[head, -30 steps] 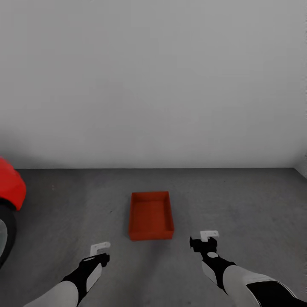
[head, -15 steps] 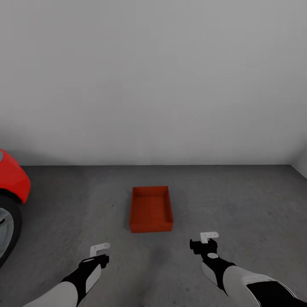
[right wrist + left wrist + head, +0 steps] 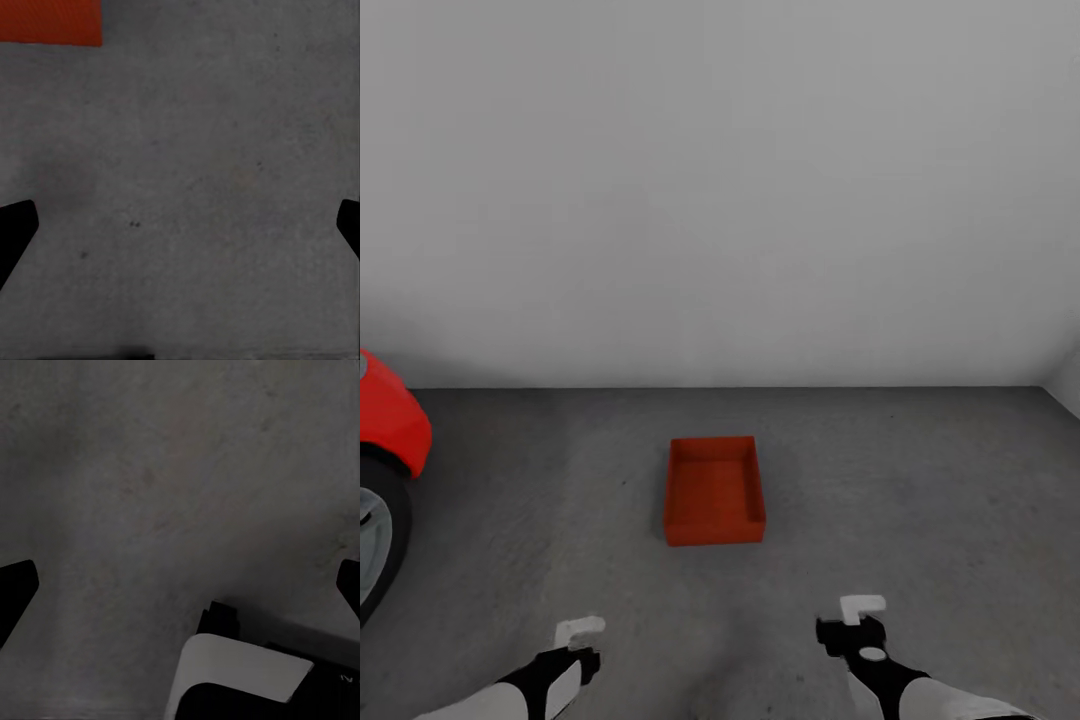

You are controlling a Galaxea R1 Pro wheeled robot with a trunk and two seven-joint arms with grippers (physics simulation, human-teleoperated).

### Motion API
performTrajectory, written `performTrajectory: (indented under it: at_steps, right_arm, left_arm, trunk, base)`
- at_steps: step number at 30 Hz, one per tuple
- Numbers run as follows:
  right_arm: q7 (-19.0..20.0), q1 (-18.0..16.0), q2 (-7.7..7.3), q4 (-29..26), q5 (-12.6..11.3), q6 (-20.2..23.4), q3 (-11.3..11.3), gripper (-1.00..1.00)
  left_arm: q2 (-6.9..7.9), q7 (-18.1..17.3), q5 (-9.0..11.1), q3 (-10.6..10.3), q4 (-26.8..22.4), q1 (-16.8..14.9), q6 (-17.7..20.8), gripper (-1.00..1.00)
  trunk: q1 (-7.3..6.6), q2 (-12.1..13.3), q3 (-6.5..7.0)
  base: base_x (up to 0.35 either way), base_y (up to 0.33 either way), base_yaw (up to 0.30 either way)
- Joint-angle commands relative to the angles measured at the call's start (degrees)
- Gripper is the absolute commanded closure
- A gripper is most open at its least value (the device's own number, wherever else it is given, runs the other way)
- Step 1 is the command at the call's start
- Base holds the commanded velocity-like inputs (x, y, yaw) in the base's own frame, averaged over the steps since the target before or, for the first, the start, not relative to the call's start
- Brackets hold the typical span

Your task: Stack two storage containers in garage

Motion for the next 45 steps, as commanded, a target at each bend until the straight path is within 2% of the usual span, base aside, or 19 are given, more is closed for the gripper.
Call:
performTrajectory:
  at_steps: [1,10,18,23,26,32,45]
  right_arm:
    - [-0.3,1.3,-0.07,0.2,0.2,-0.2,0.5,-1.0]
    - [-0.2,12.8,-0.91,0.2,0.5,-0.1,0.6,-1.0]
    - [1.2,20.4,-2.34,0.2,0.6,0.0,0.7,-1.0]
    - [6.3,24.6,-2.49,0.2,0.7,0.0,0.7,-1.0]
    - [10.7,27.3,-2.32,0.2,0.7,-0.2,0.7,-1.0]
    - [12.9,29.6,-1.96,0.2,0.6,-0.6,0.7,-1.0]
    - [13.2,29.9,-1.86,0.2,0.5,-0.3,0.7,-1.0]
  left_arm:
    - [0.41,0.1,0.3,0.2,0.7,0.2,0.3,-1.0]
    - [1.67,0.0,0.3,0.2,2.1,0.9,0.2,-1.0]
    - [2.12,-0.1,0.4,0.2,2.2,7.2,0.2,-1.0]
    - [2.08,-1.4,0.5,0.2,2.2,12.4,-0.5,-1.0]
    - [2.01,-5.3,0.7,0.2,2.1,15.2,-3.0,-1.0]
    - [2.11,-11.9,0.8,0.2,2.2,17.4,-4.9,-1.0]
    - [1.9,-13.2,0.3,0.1,1.9,18.0,-5.4,-1.0]
  trunk:
    - [0.01,0.0,-0.05]
    - [0.01,0.0,-0.05]
    - [0.01,0.0,-0.05]
    - [0.01,0.0,-0.05]
    - [0.01,0.0,-0.05]
    - [0.01,0.0,0.08]
    - [0.01,0.0,1.21]
  base:
    - [0.0,0.0,0.0]
    - [0.0,0.0,0.0]
    - [0.0,0.0,0.0]
    - [0.0,0.0,0.0]
    - [0.0,0.0,0.0]
    - [0.0,0.0,0.0]
    - [0.0,0.0,0.0]
